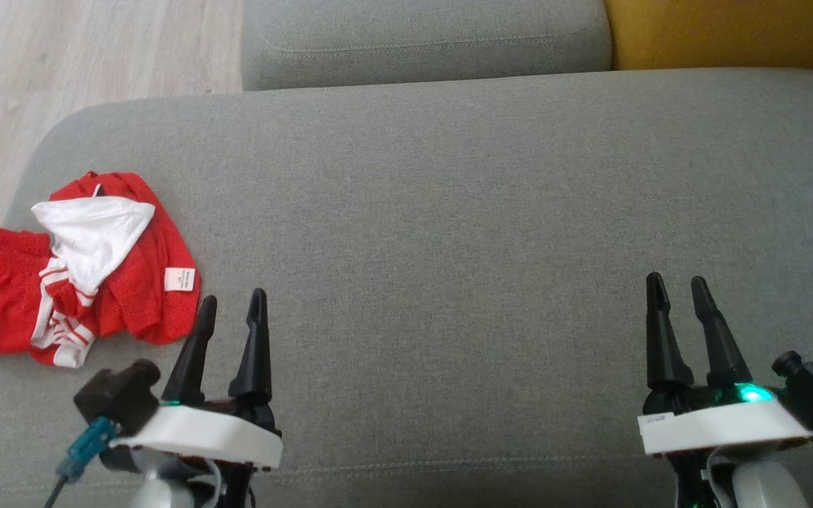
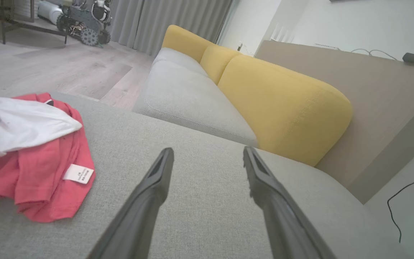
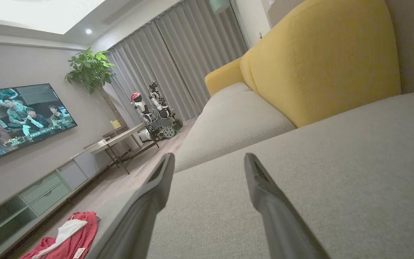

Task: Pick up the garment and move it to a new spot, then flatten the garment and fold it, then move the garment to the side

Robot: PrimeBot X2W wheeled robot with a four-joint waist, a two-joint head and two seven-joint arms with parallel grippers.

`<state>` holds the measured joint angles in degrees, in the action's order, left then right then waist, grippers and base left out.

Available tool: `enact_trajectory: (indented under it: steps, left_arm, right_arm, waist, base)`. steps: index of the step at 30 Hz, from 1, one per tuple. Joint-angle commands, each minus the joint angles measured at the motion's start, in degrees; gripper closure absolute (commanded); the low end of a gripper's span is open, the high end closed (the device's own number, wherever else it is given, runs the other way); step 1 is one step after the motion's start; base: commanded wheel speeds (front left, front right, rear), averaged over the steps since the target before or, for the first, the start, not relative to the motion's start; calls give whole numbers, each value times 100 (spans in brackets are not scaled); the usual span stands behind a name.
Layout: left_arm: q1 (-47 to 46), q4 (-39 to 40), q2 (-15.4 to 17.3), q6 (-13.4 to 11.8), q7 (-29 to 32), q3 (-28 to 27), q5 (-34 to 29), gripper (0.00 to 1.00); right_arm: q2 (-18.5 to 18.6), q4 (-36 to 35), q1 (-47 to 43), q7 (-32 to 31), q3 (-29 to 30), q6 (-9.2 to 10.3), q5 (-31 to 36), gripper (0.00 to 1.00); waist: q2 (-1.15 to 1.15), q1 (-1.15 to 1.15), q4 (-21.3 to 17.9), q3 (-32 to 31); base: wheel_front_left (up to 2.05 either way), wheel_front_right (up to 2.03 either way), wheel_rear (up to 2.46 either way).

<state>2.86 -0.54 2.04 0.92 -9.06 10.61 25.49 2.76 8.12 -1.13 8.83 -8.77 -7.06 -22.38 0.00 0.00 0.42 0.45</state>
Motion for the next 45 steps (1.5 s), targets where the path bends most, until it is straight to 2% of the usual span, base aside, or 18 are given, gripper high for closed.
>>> enact_trajectory:
  steps: [1,13,28,33,45]
  left_arm:
    - [-154,261,61,-52,-68,-75,-184,0]
    - [-111,557,104,-248,-269,169,-1130,0]
    - [-71,640,165,-364,-520,425,-2124,0]
    - [-46,642,135,-420,-594,390,-2215,0]
    - [-17,511,89,-409,-594,224,-1850,0]
  right_arm:
    - [2,-255,93,90,-135,-32,200,0]
    - [5,-339,20,291,-230,-36,1051,0]
    - [10,-535,-73,543,-259,-41,2103,0]
    - [12,-579,-85,617,-263,-43,2434,0]
    - [12,-543,-136,617,-224,-43,2426,0]
  waist:
    - [0,0,-4,-5]
    - [0,0,-6,-36]
    - [0,0,28,-48]
    - [0,0,18,-48]
    - [0,0,21,-93]
  base:
    - [0,0,0]
    - [0,0,0]
    - [0,0,0]
    - [0,0,0]
    - [0,0,0]
